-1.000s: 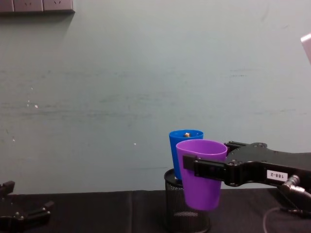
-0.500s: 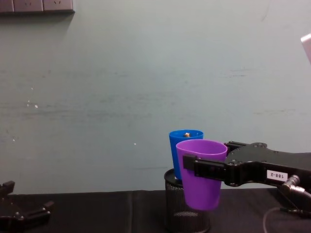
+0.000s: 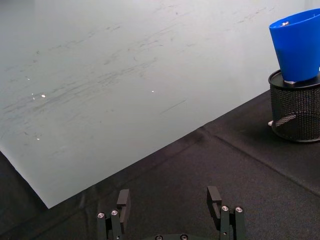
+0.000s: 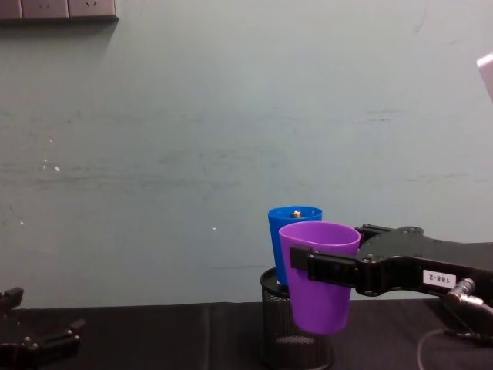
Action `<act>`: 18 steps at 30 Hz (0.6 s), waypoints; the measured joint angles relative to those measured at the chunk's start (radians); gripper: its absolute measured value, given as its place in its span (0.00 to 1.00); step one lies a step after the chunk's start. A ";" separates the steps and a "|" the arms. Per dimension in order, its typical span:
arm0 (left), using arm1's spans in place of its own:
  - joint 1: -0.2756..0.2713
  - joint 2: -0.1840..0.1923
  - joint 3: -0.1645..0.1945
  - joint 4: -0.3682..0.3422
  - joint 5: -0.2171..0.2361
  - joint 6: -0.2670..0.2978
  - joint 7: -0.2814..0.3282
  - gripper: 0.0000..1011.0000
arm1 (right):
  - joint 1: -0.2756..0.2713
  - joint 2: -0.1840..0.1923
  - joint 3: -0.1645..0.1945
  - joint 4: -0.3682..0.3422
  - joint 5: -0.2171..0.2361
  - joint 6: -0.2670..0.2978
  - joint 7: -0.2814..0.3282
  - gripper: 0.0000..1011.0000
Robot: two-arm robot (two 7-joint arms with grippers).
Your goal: Pick up one cup with a gripper and tap it against the other cup.
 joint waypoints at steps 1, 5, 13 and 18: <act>0.000 0.000 0.000 0.000 0.000 0.000 0.000 0.99 | 0.000 0.000 0.000 0.000 0.000 0.000 0.000 0.71; 0.000 0.000 0.000 0.000 0.000 0.000 0.000 0.99 | 0.000 0.000 0.000 0.000 0.000 0.000 0.000 0.71; 0.000 0.000 0.000 0.000 0.000 0.000 0.000 0.99 | 0.000 0.000 0.000 0.000 0.000 0.000 0.000 0.71; 0.000 0.000 0.000 0.000 0.000 0.000 0.000 0.99 | 0.000 0.000 0.000 0.000 0.000 0.000 0.000 0.71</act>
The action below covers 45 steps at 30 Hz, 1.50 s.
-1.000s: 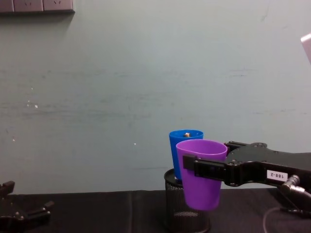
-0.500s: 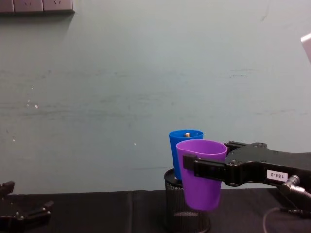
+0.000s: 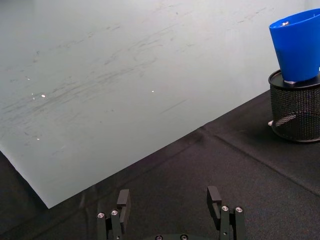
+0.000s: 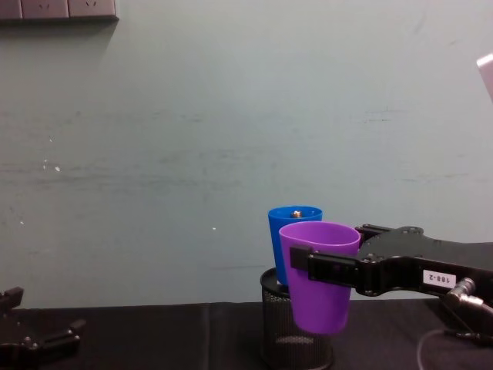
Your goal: Pick up one cup with a gripper and tap it against the other cup.
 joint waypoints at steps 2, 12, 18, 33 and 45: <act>0.000 0.000 0.000 0.000 0.000 0.000 0.000 0.99 | 0.000 0.000 0.000 0.000 0.000 0.000 0.000 0.71; 0.000 0.000 0.000 0.000 0.000 0.000 0.000 0.99 | 0.000 0.000 0.000 0.000 0.000 0.000 0.000 0.71; 0.000 0.000 0.000 0.000 0.000 0.000 0.000 0.99 | 0.000 0.000 0.000 0.000 0.000 0.000 0.000 0.71; 0.000 0.000 0.000 0.000 0.000 0.000 0.000 0.99 | 0.000 0.000 0.000 0.000 0.000 0.000 0.000 0.71; 0.000 0.000 0.000 0.000 0.000 0.000 0.000 0.99 | 0.000 0.000 0.000 0.000 0.000 0.000 0.000 0.71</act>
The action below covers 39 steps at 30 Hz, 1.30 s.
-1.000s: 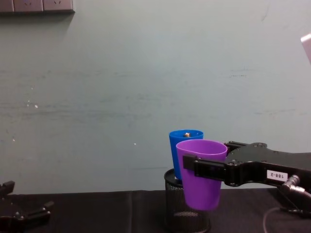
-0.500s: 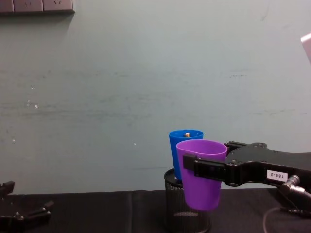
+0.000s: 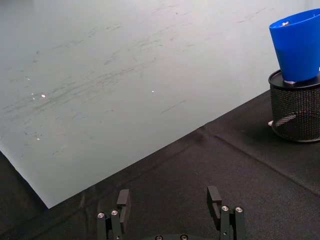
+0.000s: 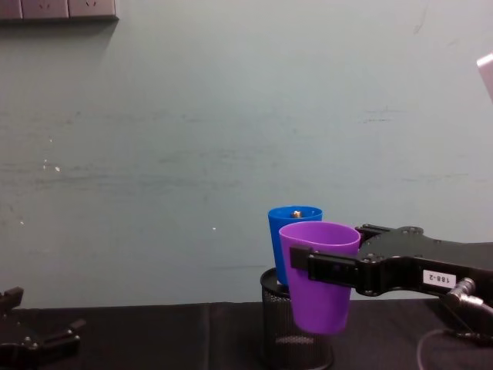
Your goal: Pick up one cup with a gripper and tap it against the other cup.
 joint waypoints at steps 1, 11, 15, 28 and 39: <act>0.000 0.000 0.000 0.000 0.000 0.000 0.000 0.99 | 0.000 0.000 0.000 0.000 0.000 0.000 0.000 0.71; 0.000 0.000 0.000 0.000 0.000 0.000 0.000 0.99 | 0.000 0.000 0.000 0.000 0.000 0.000 0.000 0.71; 0.000 0.000 0.000 0.000 0.000 0.000 0.000 0.99 | 0.000 0.000 0.000 0.000 0.000 0.000 0.000 0.71; 0.000 0.000 0.000 0.000 0.000 0.000 0.000 0.99 | 0.000 0.000 0.000 0.000 0.000 0.000 0.000 0.71; 0.000 0.000 0.000 0.000 0.000 0.000 0.000 0.99 | 0.000 0.000 0.000 0.000 0.000 0.000 0.000 0.71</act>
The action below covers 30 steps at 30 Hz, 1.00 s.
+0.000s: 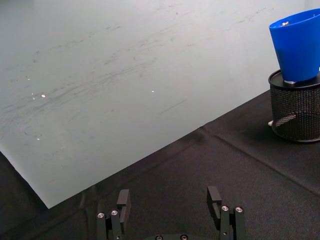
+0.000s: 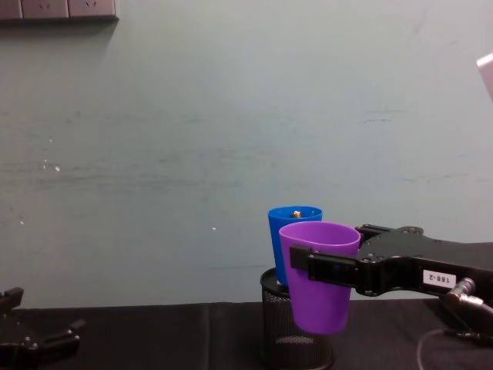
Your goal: Pick up one cup with a gripper and tap it against the other cup.
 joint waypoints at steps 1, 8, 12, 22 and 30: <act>0.000 0.000 0.000 0.000 0.000 0.000 0.000 0.99 | 0.000 0.000 0.000 0.000 0.000 0.000 0.000 0.71; 0.000 0.000 0.000 0.000 0.000 0.000 0.000 0.99 | 0.000 0.000 0.000 0.000 0.000 0.000 0.000 0.71; 0.000 0.000 0.000 0.000 0.000 0.000 0.000 0.99 | 0.000 0.000 0.000 0.000 0.000 0.000 0.000 0.71; 0.000 0.000 0.000 0.000 0.000 0.000 0.000 0.99 | 0.000 0.000 0.000 0.000 0.000 0.000 0.000 0.71; 0.000 0.000 0.000 0.000 0.000 0.000 0.000 0.99 | 0.000 -0.001 -0.006 0.007 0.011 -0.001 0.006 0.71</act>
